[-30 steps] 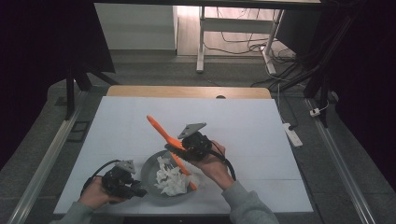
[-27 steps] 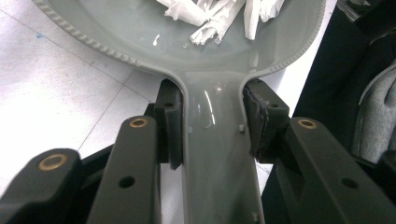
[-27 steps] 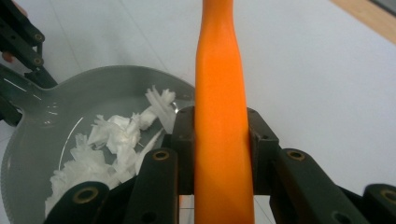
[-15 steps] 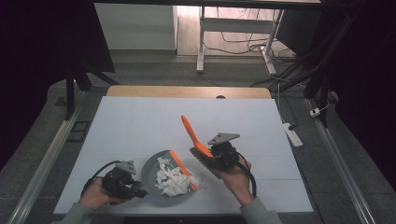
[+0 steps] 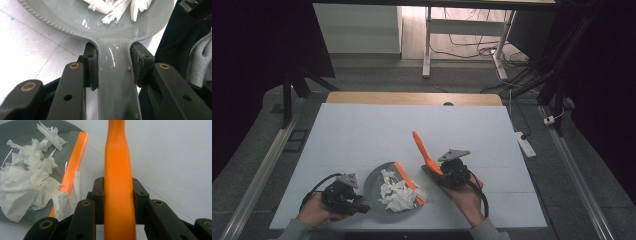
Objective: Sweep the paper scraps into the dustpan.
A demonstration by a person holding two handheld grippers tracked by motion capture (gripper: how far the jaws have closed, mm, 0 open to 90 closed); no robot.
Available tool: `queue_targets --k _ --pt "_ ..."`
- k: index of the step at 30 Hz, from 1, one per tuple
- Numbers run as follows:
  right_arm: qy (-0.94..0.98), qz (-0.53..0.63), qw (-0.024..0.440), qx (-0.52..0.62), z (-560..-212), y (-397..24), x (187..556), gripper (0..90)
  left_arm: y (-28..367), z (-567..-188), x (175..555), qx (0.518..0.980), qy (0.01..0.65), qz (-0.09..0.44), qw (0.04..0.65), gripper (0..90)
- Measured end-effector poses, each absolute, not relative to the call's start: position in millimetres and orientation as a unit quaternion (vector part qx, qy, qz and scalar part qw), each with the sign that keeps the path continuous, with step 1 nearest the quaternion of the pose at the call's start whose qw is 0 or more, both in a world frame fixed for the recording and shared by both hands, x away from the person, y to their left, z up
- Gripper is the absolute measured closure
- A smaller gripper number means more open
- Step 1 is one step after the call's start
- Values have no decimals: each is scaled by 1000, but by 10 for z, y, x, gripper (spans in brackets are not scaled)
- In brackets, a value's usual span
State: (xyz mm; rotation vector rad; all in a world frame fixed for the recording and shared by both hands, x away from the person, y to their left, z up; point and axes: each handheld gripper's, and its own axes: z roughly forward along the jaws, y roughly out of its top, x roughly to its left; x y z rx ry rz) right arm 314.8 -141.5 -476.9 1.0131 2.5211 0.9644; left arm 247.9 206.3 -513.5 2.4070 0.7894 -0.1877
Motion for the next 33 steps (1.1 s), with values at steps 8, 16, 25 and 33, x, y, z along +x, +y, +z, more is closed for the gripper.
queue_targets --k 8,16,25,33 --pt "876 320 120 341 -4806 -1244 3123 703 2067 -5135 2478 905 297 -71 296 613" --pt "887 314 115 318 -4823 -968 3076 703 2068 -5137 2477 905 298 -71 296 613" --pt "890 348 86 283 -4763 -532 3016 703 2071 -5142 2480 904 298 -72 297 613" --pt "884 380 91 257 -4634 -399 2985 703 2083 -5153 2484 903 299 -73 300 613"
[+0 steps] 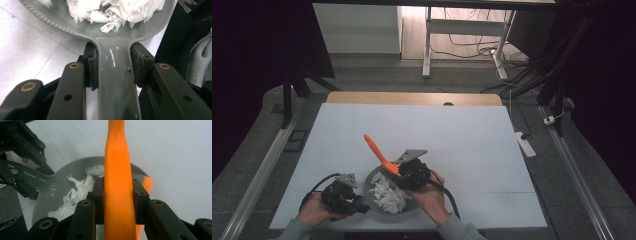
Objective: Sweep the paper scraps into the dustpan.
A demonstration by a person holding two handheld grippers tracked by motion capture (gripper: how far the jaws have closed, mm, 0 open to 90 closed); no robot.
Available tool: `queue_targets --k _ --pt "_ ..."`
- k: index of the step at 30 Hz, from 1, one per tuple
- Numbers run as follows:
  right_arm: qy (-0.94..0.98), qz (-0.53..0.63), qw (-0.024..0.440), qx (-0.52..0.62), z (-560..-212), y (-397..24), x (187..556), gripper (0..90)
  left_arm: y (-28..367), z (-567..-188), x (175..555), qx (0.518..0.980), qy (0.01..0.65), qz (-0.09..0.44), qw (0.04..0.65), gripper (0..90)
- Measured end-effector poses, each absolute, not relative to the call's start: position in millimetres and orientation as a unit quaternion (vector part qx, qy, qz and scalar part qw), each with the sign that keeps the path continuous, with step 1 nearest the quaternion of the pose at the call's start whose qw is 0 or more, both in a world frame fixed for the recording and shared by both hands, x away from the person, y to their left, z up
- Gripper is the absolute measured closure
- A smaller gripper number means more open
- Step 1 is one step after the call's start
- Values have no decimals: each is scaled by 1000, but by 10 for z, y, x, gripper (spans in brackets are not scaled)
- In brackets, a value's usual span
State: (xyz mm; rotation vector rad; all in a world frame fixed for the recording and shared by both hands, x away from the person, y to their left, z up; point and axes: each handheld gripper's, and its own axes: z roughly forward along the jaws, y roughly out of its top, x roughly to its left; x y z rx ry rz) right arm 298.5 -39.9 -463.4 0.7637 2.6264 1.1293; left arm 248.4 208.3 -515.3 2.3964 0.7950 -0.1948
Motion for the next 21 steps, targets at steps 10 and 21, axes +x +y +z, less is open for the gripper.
queue_targets --k 10,21 --pt "867 405 104 272 -4512 -763 3020 703 2084 -5165 2485 899 306 -68 306 613" --pt "859 418 105 276 -4466 -938 3107 702 2101 -5167 2481 892 319 -51 316 613"
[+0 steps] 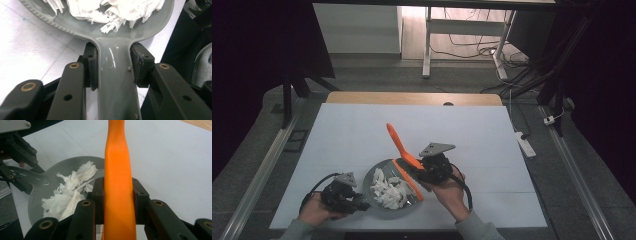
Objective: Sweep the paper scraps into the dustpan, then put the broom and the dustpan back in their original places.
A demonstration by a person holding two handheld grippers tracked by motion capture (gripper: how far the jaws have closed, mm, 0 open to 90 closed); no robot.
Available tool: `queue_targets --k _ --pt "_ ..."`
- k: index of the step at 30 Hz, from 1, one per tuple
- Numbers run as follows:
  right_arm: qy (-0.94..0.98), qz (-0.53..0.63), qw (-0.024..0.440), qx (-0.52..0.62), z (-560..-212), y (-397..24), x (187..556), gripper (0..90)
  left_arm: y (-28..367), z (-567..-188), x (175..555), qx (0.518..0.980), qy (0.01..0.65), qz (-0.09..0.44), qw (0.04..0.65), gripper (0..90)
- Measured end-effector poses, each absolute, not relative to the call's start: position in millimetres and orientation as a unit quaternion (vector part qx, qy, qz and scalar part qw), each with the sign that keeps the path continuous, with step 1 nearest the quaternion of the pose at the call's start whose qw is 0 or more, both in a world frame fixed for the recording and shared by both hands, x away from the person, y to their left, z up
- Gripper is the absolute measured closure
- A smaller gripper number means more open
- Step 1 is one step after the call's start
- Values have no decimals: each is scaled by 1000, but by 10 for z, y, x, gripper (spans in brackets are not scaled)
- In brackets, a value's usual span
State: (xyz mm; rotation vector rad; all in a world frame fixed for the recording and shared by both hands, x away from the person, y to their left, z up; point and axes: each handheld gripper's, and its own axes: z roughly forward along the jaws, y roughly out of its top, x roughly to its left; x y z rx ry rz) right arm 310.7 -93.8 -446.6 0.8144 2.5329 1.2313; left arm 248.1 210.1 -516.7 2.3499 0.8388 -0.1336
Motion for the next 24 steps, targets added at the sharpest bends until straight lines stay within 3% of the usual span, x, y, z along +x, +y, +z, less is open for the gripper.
queue_targets --k 24 --pt "849 436 122 273 -4340 -1619 3155 703 2210 -5111 2488 842 400 -14 362 613"
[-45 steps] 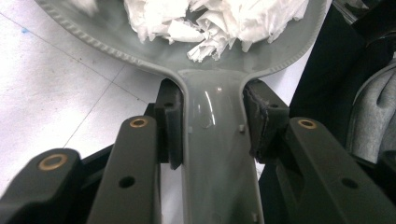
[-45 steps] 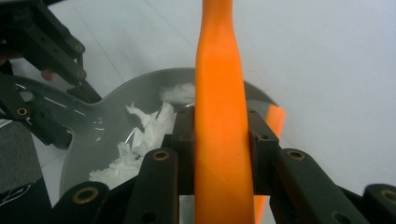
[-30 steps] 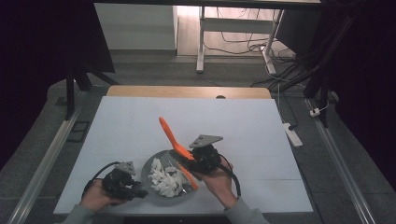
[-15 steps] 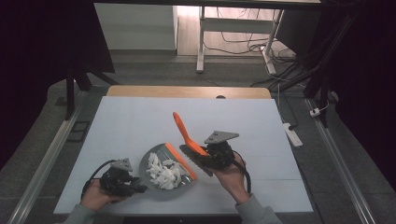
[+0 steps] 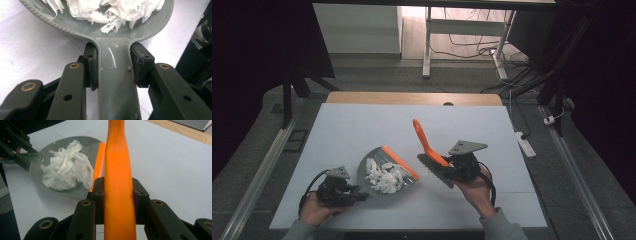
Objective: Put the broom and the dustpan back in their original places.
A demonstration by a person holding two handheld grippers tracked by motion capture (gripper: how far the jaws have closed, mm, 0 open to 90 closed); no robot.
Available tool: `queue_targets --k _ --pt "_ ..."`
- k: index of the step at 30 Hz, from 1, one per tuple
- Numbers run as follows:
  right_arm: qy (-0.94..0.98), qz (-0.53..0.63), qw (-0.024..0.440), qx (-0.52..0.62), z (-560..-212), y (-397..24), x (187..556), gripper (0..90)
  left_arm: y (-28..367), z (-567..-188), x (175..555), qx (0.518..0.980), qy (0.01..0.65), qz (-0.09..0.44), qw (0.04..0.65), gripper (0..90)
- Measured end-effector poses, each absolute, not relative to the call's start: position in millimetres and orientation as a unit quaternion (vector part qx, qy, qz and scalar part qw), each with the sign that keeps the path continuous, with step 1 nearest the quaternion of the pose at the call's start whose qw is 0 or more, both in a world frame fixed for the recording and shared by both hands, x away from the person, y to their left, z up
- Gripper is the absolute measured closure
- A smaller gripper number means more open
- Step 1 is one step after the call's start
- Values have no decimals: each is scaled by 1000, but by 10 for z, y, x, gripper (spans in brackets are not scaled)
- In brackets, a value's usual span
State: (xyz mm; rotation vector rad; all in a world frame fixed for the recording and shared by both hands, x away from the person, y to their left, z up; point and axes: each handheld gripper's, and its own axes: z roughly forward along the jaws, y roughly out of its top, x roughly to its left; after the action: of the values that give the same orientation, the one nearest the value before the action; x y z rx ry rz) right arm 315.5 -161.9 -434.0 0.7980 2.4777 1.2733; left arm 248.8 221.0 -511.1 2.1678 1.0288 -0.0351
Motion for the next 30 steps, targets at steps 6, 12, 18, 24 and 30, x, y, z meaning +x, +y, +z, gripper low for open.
queue_targets --k 6,12,18,24,30 --pt "847 437 121 278 -4341 -1775 3150 703 2228 -5095 2479 825 425 -3 373 613" --pt "849 431 118 283 -4376 -1946 3159 703 2254 -5093 2463 801 462 10 381 613" --pt "849 432 104 285 -4414 -2112 3178 703 2253 -5098 2440 779 494 27 386 613" --pt "850 436 85 283 -4441 -2203 3191 703 2230 -5106 2418 761 520 40 385 613" --pt "852 432 65 289 -4482 -2205 3198 703 2263 -5130 2362 727 558 55 395 612"
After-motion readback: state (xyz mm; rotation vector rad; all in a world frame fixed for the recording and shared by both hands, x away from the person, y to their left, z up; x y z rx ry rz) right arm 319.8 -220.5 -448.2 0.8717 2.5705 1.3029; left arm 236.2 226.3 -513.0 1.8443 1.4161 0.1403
